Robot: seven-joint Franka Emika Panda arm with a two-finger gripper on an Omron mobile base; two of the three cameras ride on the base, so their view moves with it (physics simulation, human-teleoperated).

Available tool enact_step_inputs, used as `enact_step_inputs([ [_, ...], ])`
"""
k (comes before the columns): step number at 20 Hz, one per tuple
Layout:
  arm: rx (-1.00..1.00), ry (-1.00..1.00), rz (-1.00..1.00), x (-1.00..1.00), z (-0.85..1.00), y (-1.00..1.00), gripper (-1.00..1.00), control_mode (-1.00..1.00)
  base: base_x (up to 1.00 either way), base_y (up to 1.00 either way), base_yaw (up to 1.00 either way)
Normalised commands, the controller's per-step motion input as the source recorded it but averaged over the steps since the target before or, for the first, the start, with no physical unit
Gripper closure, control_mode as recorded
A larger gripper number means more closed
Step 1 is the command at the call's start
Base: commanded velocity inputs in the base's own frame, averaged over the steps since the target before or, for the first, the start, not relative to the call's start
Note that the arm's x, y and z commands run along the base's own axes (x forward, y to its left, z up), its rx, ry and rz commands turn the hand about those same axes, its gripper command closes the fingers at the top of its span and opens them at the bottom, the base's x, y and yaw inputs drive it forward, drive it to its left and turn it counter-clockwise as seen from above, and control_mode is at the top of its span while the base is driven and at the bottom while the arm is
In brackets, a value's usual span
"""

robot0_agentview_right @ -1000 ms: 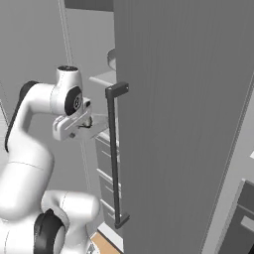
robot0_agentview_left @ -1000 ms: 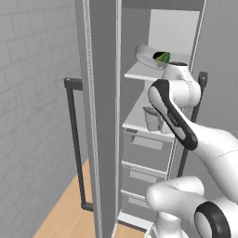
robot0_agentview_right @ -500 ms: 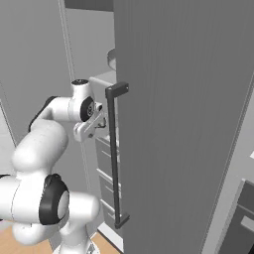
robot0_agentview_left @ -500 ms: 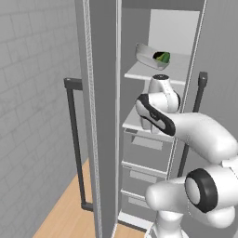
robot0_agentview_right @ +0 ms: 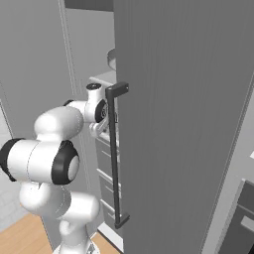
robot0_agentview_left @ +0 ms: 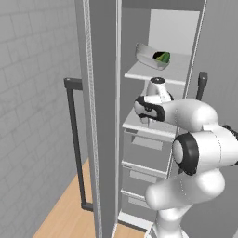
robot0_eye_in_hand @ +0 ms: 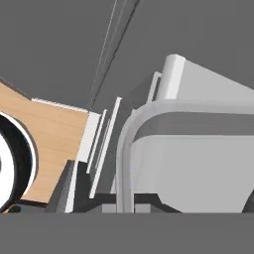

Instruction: Take the meat container that has the fish and place it on the second highest rack of the freezer. Then take the vegetable container that has the broccoli and avocado and place it on the highest rack of the freezer.

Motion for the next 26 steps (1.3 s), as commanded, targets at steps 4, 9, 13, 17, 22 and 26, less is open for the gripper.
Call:
enact_step_inputs([
  [4,-0.01,-0.02,-0.01,0.78,-0.45,-0.2,1.0,-1.0,0.0,0.0,0.0],
  [9,-0.03,-0.13,0.0,0.4,-0.6,-0.16,1.0,-1.0,0.0,0.0,0.0],
  [13,-0.03,-0.2,0.0,0.1,-0.46,-0.13,1.0,-1.0,0.0,0.0,0.0],
  [17,-0.01,-0.19,-0.03,0.18,-0.18,-0.09,1.0,-1.0,0.0,0.0,0.0],
  [22,-0.01,-0.15,-0.06,0.35,0.0,0.0,1.0,-1.0,0.0,0.0,0.0],
  [26,0.0,-0.13,-0.05,0.14,0.0,0.0,-1.0,-1.0,0.0,0.0,0.0],
])
